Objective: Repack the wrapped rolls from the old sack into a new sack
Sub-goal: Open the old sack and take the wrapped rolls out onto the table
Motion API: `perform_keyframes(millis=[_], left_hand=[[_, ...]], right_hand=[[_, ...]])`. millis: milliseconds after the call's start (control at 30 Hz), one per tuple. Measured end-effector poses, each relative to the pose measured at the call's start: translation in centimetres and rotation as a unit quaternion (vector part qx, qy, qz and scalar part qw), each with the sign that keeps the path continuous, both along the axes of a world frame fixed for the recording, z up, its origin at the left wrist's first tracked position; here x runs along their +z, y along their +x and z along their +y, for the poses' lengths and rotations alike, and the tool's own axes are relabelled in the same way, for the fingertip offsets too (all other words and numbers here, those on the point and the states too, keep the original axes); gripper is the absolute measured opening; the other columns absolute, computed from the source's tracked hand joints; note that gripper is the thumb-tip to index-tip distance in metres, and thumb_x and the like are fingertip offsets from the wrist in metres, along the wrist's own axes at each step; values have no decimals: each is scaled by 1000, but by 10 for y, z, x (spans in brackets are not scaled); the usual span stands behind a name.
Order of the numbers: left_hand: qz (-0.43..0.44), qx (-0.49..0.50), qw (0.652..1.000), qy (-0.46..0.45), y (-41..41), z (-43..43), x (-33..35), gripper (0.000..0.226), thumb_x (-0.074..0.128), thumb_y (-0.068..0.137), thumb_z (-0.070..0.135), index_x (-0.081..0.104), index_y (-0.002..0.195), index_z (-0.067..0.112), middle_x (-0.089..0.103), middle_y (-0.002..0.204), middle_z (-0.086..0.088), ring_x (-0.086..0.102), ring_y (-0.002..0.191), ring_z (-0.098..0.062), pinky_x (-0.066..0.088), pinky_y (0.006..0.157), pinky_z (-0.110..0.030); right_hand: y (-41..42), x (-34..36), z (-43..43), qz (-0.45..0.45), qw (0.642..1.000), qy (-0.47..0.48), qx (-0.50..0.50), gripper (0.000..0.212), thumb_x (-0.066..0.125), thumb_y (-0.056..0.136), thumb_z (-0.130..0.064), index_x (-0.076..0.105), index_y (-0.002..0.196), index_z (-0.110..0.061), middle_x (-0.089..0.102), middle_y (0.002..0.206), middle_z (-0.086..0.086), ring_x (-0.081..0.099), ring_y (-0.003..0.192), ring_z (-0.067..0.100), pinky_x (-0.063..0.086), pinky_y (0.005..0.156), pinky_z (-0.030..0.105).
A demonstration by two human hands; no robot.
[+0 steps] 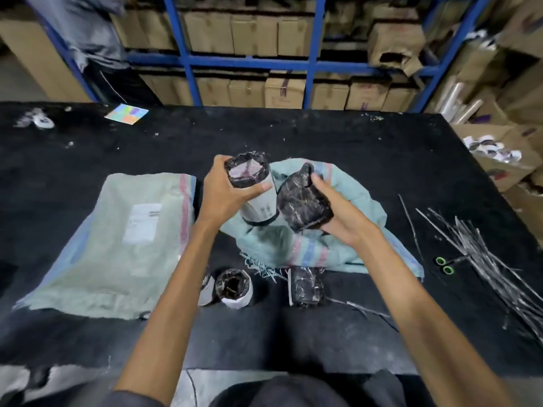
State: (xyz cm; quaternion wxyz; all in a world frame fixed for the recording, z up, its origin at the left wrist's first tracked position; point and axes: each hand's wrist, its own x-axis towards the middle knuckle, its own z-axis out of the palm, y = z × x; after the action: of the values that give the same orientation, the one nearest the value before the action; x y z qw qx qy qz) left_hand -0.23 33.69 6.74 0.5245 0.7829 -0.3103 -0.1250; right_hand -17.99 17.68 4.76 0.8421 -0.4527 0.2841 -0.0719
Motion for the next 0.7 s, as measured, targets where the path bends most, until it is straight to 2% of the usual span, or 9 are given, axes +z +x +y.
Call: perform_keyframes(millis=[67,200,267,300,367,467,533,600,700], left_hand=[[12,0,1000,26,-11,48,7,74,92,57,51,50,112,22,65,101,15,63,90,5,47,71,-8],[76,-26,985,153,-33,157,-12,67,92,60,47,54,110,25,66,98,17,62,87,6,46,67,-14],[111,-52,969,214,-44,201,-38,69,94,57,47,57,111,26,67,101,16,64,91,0,46,67,-15],[120,-60,962,236,-49,218,-55,69,94,56,48,57,111,27,67,102,16,64,94,-3,46,68,-16],[122,-45,956,263,-60,248,-93,69,94,53,51,59,108,28,69,103,14,66,99,-8,49,73,-20],[85,22,955,283,-68,272,-146,87,91,45,61,57,117,27,72,108,8,67,102,-15,54,79,-32],[83,68,960,257,-71,275,-169,86,93,48,53,54,120,27,72,106,7,68,99,-17,56,78,-33],[94,108,966,214,-72,273,-184,81,94,51,43,51,118,27,70,106,5,67,100,-18,56,82,-35],[104,148,969,167,-71,266,-196,86,95,53,39,48,124,28,64,116,1,62,108,-19,53,92,-36]], right_hand=[[-6,1,37,-13,999,23,31,53,59,96,-37,51,142,-13,63,137,9,63,120,23,55,92,42],[-28,-26,108,54,984,-18,169,44,67,88,-20,56,131,-20,62,132,1,56,120,19,41,106,40],[-36,-48,137,120,947,-115,274,47,73,85,-26,59,130,-28,60,134,-4,50,127,15,32,110,37],[-38,-60,151,154,921,-159,322,50,76,83,-31,59,129,-33,62,131,-3,50,127,13,31,107,33],[-36,-90,182,203,877,-219,376,54,79,83,-33,55,130,-32,63,126,1,54,121,14,38,95,24],[-27,-148,220,260,821,-392,323,62,82,78,-41,51,130,-30,60,131,0,57,122,16,45,94,28],[-22,-173,238,270,773,-502,278,68,83,74,-44,49,131,-31,61,129,-2,57,120,21,49,93,34],[-15,-189,253,279,738,-563,247,72,84,73,-38,46,134,-28,57,131,-2,52,118,25,49,93,37],[-5,-210,270,262,721,-605,215,72,88,70,-25,46,129,-21,46,133,3,49,115,27,47,99,39]])
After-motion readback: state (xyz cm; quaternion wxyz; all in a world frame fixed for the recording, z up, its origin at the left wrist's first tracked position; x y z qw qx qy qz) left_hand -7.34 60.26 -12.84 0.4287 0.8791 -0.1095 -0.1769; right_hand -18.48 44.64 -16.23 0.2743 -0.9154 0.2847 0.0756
